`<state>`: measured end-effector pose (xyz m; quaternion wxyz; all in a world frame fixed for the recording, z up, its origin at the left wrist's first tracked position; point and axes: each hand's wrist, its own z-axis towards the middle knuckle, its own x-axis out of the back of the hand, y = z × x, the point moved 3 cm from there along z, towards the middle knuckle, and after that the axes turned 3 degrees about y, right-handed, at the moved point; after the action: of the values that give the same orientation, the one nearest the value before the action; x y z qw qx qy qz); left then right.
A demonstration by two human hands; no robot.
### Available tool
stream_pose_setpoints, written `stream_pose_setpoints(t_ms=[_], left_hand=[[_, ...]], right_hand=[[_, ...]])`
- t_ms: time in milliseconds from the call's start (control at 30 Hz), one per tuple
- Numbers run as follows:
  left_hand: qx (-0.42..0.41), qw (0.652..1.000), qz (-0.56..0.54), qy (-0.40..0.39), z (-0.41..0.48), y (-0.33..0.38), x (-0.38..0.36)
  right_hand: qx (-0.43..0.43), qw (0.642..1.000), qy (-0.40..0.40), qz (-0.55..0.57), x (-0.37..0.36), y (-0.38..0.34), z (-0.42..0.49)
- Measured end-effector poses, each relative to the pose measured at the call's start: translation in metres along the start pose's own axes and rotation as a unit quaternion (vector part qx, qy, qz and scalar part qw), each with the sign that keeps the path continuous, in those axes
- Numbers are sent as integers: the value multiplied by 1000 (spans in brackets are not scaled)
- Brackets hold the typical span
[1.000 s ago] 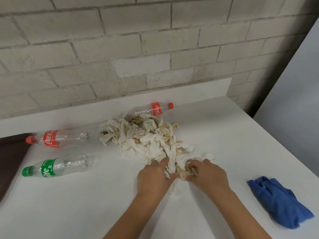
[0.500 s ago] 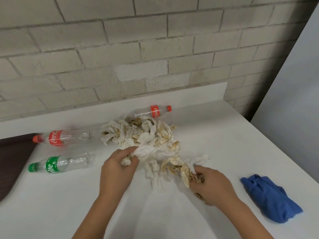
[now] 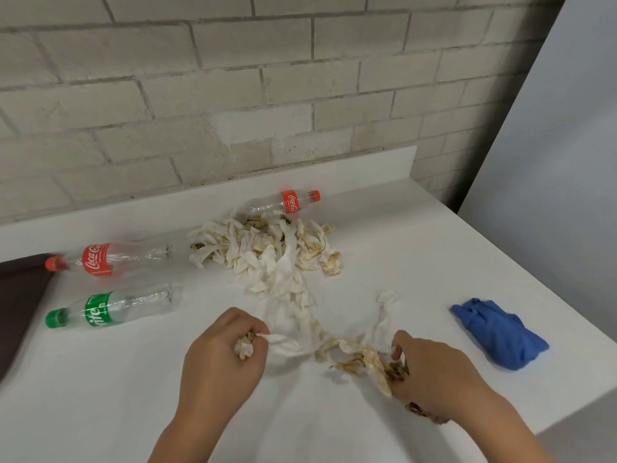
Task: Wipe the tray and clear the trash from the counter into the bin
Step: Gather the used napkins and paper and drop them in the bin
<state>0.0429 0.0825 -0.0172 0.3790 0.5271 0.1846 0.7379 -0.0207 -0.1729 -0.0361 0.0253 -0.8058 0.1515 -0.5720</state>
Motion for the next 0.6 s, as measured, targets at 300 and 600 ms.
stream_pose_setpoints(t_ms=[300, 600], left_hand=[[-49, 996, 48, -60, -7, 8, 6], [-97, 982, -16, -162, -40, -11, 5]], right_hand=[[21, 998, 10, -50, -26, -17, -14], [61, 995, 37, -66, -49, -41, -18]])
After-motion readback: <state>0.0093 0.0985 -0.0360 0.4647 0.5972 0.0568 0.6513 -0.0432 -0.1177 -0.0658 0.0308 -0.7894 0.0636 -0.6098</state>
